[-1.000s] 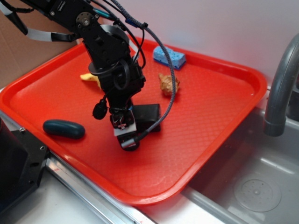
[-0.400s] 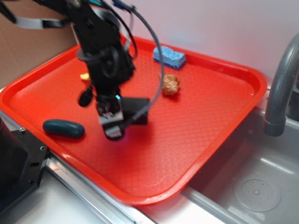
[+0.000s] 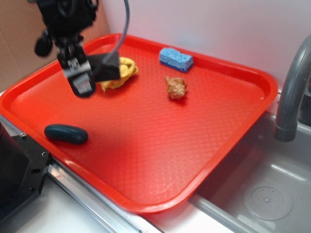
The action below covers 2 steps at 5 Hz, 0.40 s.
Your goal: Grab the black box.
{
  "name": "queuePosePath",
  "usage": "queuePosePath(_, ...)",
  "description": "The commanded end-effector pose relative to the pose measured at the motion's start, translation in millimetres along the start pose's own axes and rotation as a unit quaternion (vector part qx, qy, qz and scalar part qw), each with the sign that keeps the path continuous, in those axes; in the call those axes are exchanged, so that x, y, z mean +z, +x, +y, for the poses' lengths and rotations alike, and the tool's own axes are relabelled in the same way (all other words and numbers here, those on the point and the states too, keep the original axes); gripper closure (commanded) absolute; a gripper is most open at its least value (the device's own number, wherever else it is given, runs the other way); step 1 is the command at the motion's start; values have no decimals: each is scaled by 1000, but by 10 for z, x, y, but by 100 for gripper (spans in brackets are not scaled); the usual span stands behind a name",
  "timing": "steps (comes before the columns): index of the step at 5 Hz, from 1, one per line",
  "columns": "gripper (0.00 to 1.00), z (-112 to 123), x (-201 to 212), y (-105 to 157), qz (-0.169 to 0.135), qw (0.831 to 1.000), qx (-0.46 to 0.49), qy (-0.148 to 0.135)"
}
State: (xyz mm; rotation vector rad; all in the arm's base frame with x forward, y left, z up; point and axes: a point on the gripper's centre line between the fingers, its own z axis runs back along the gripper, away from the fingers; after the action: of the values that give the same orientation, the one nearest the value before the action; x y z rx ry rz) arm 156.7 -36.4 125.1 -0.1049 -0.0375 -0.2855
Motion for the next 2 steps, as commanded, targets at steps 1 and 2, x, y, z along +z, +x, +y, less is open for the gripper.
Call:
queuePosePath(1, 100, 98, 699, -104, -10, 970, 220, 106)
queuePosePath(2, 100, 34, 688, 69, -48, 974, 186, 120)
